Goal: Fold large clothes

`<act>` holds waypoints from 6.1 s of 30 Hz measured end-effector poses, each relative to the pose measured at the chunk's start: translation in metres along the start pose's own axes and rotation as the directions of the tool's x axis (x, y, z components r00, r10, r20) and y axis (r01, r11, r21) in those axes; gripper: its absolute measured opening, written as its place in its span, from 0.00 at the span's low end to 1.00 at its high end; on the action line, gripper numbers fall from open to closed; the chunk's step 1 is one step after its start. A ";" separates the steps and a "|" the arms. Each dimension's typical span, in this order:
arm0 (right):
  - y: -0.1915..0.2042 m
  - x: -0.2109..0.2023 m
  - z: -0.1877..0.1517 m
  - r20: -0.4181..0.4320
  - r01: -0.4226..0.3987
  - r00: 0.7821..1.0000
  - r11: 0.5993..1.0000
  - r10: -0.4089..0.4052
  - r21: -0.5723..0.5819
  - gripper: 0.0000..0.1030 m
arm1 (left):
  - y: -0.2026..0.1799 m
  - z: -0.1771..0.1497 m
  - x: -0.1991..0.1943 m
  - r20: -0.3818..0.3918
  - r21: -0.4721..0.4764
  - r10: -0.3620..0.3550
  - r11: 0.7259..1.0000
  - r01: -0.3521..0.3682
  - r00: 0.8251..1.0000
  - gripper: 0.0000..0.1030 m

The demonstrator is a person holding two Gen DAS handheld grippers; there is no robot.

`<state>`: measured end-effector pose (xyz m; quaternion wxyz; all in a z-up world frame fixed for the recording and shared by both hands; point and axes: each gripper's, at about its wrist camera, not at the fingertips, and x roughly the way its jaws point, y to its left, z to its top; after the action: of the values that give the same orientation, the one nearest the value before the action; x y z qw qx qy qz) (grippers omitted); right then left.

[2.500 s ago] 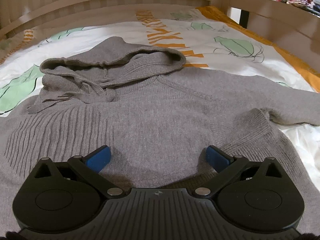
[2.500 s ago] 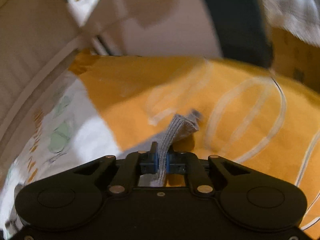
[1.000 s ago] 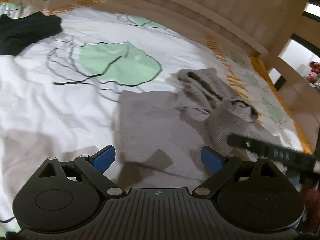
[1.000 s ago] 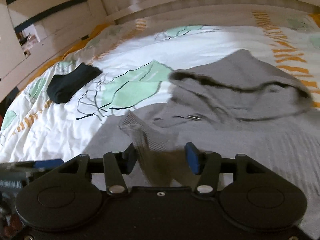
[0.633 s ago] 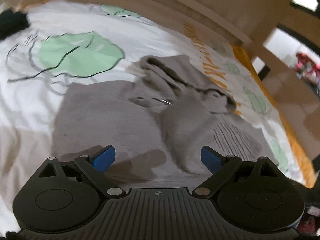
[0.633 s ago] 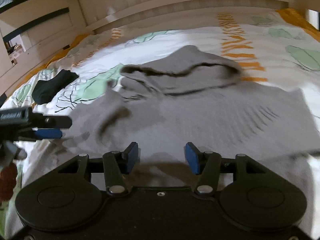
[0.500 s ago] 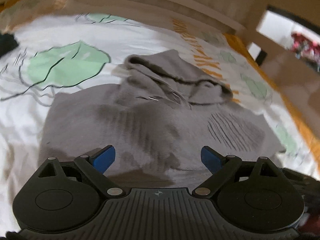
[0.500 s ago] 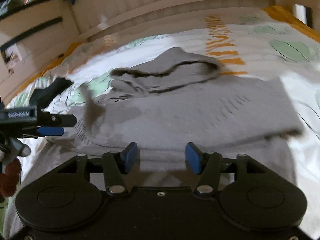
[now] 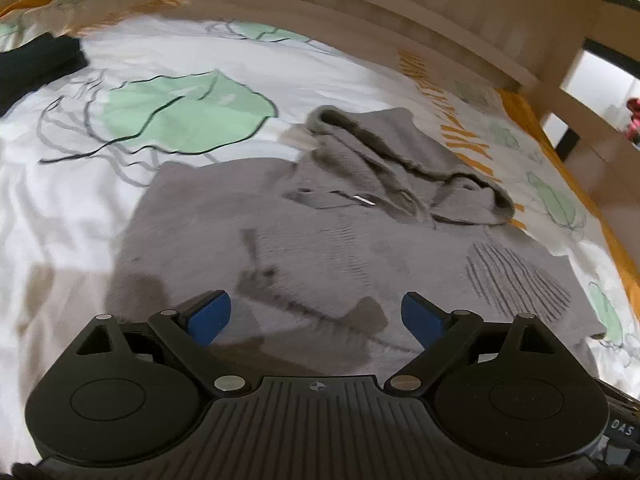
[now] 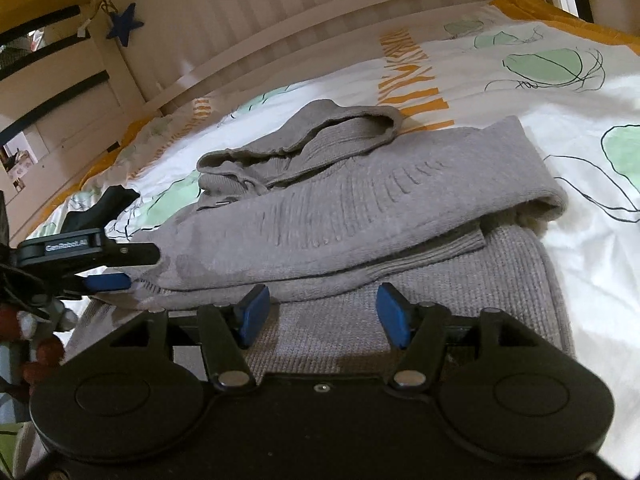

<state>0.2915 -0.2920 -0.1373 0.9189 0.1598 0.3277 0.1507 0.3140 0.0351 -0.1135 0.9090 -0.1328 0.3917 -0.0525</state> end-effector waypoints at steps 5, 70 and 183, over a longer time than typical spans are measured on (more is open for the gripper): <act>0.001 0.001 -0.001 0.001 0.001 1.000 1.000 -0.001 -0.009 0.66 | 0.005 -0.006 -0.002 0.015 -0.021 -0.010 1.000 0.010 1.000 0.90; -0.016 0.014 0.027 -0.009 0.270 0.961 0.945 -0.276 -0.184 0.75 | 0.076 0.020 0.009 0.023 -0.051 -0.067 0.996 0.068 0.997 0.16; -0.030 0.123 0.183 -0.023 0.017 0.999 0.982 -0.022 -0.190 0.45 | 0.005 0.176 0.101 0.041 0.214 -0.180 0.962 0.167 0.983 0.66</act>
<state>0.5062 -0.3077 -0.0830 0.9272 0.0662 0.3249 0.1742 0.5107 0.0553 -0.0696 0.9211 -0.0716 0.3433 -0.1689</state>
